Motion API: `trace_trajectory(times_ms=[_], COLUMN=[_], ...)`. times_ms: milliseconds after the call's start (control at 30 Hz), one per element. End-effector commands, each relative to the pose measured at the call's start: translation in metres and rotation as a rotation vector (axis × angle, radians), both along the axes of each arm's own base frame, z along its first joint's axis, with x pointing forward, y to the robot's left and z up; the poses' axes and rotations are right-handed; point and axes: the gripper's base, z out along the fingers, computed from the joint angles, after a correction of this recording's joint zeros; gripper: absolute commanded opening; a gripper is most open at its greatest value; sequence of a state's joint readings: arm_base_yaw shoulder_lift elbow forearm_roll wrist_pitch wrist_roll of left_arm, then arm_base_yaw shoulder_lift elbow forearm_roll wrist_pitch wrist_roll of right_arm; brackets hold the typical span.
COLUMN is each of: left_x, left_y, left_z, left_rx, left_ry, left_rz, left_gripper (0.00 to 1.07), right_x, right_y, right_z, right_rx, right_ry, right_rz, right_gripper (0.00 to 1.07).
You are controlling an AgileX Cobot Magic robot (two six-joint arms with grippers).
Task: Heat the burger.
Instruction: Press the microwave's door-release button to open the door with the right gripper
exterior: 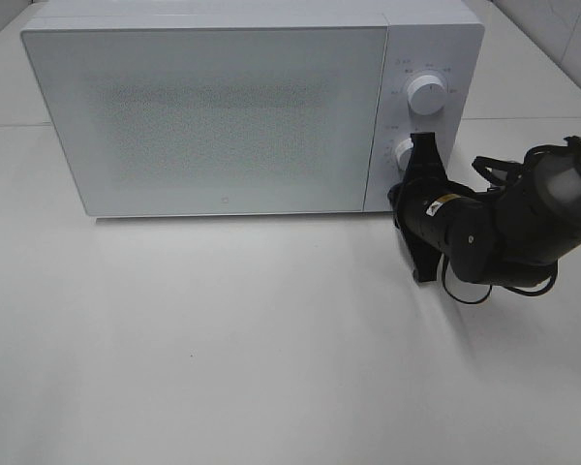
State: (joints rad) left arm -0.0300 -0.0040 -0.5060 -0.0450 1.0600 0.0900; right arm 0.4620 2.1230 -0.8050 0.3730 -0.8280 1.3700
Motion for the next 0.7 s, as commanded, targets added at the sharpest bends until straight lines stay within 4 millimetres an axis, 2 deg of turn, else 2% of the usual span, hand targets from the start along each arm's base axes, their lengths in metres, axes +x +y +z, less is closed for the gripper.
trace_trajectory(times_ms=[33, 200, 433, 700], left_x=[-0.002, -0.002, -0.002, -0.002], left_y=[0.0, 0.0, 0.0, 0.0], left_z=[0.001, 0.001, 0.001, 0.001], left_rx=[-0.006, -0.006, -0.006, -0.006], left_ry=[-0.033, -0.033, -0.033, -0.033], left_rz=[-0.002, -0.002, -0.002, -0.002], left_gripper=[1.03, 1.03, 1.03, 1.03], right_x=[0.017, 0.019, 0.048, 0.049], right_y=[0.0, -0.001, 0.001, 0.003], right_z=[0.021, 0.024, 0.047, 0.047], right_rx=[0.013, 0.023, 0.043, 0.056], right_ry=[-0.166, -0.196, -0.288, -0.277], right_rz=[-0.028, -0.055, -0.053, -0.044], right_gripper=[0.0, 0.0, 0.0, 0.0])
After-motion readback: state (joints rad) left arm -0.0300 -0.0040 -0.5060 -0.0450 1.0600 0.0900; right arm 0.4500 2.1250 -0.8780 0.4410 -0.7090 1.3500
